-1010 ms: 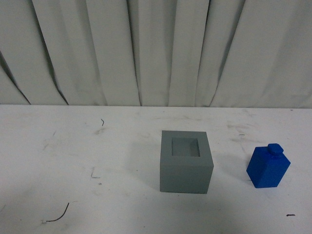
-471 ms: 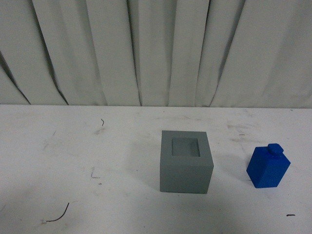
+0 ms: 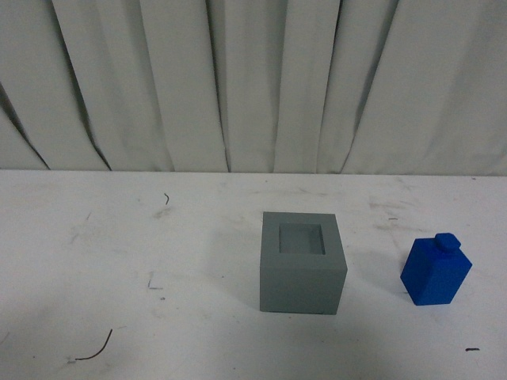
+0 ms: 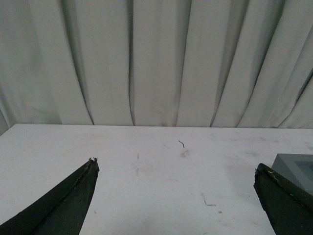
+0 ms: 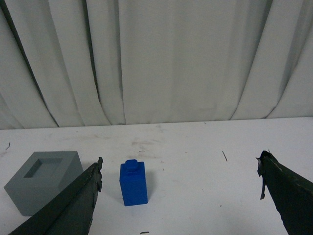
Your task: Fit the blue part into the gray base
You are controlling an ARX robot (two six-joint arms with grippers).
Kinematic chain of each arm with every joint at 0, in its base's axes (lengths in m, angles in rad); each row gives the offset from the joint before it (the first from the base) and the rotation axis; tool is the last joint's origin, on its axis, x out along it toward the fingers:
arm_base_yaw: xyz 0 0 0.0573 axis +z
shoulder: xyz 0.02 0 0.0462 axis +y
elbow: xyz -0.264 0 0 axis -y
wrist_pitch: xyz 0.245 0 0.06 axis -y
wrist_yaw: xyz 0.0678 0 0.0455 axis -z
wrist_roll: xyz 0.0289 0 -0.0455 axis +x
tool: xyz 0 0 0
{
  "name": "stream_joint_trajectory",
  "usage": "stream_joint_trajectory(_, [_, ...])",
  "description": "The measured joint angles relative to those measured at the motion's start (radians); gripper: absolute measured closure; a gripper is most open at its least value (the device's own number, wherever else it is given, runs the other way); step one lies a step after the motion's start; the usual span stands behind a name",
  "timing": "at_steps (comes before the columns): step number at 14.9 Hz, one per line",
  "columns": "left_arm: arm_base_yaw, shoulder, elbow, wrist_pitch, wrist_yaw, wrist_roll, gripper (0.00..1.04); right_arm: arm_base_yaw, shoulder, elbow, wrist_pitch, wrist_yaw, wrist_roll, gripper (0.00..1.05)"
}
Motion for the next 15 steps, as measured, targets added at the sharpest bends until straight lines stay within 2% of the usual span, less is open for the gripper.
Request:
stream_joint_trajectory(6, [0.0,0.0,0.0,0.0,0.0,0.0,0.07,-0.001,0.008,0.0,0.016,-0.004,0.0,0.06])
stream_joint_trajectory(8, [0.0,0.0,0.0,0.0,0.0,0.0,0.07,-0.029,0.114,0.002,0.138,-0.035,0.0,0.06])
stream_joint_trajectory(11, [0.0,0.0,0.0,0.0,0.0,0.0,0.07,-0.068,0.428,0.046,0.456,-0.077,-0.012,0.06])
stream_joint_trajectory(13, [0.0,0.0,0.0,0.0,0.0,0.0,0.07,-0.066,0.736,0.175,0.719,-0.078,-0.02,0.06])
stream_joint_trajectory(15, [0.0,0.0,0.0,0.0,0.0,0.0,0.07,-0.054,1.02,0.35,0.829,-0.055,-0.035,0.06])
